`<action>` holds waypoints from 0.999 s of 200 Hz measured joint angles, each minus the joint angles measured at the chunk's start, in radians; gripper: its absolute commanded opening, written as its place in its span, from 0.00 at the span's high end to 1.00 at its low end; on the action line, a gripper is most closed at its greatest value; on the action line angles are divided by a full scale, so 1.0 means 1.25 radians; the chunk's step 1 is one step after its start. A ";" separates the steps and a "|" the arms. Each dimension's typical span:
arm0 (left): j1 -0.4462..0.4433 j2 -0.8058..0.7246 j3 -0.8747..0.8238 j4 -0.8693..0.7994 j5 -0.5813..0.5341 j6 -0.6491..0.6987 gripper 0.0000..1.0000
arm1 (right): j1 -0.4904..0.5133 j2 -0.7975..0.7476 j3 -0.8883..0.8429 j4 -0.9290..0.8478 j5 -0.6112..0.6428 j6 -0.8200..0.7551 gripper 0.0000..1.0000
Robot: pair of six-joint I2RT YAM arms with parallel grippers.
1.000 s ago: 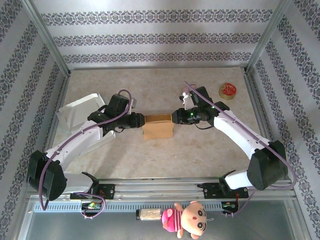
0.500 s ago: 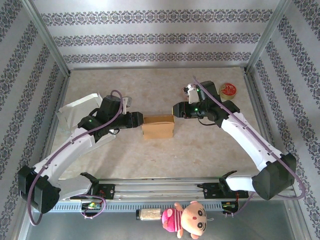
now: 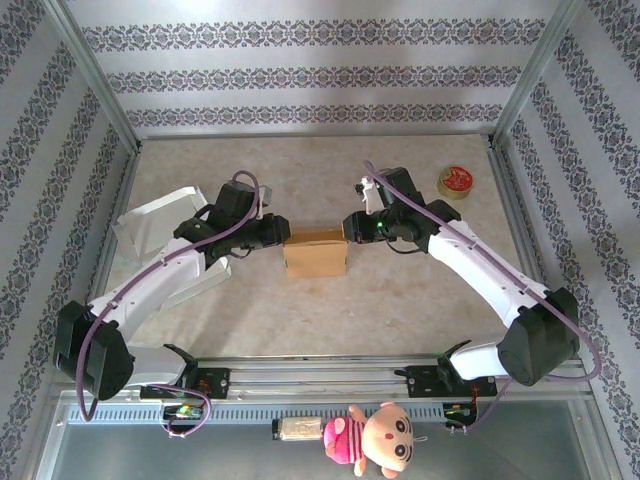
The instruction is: Fold the paper box
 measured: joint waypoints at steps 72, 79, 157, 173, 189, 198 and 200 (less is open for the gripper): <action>-0.005 -0.044 -0.105 0.063 0.016 -0.034 0.51 | 0.014 -0.010 -0.058 0.008 -0.001 -0.009 0.67; -0.005 -0.048 -0.105 0.060 0.011 -0.036 0.47 | 0.014 -0.011 -0.050 -0.004 -0.002 -0.009 0.65; -0.005 -0.069 -0.054 0.044 -0.051 -0.029 0.39 | -0.013 0.005 0.021 0.018 0.012 -0.003 0.48; -0.005 -0.037 -0.058 0.045 -0.050 -0.027 0.43 | -0.013 0.025 -0.001 0.030 0.012 -0.004 0.48; -0.005 -0.008 -0.080 0.047 -0.039 -0.027 0.49 | -0.013 0.037 -0.033 0.031 0.011 -0.004 0.52; -0.005 0.002 -0.094 0.067 -0.017 -0.033 0.54 | -0.013 0.040 -0.047 0.042 0.000 -0.007 0.57; -0.005 0.002 -0.095 0.073 -0.015 -0.031 0.54 | -0.013 0.040 -0.049 0.045 -0.004 -0.003 0.58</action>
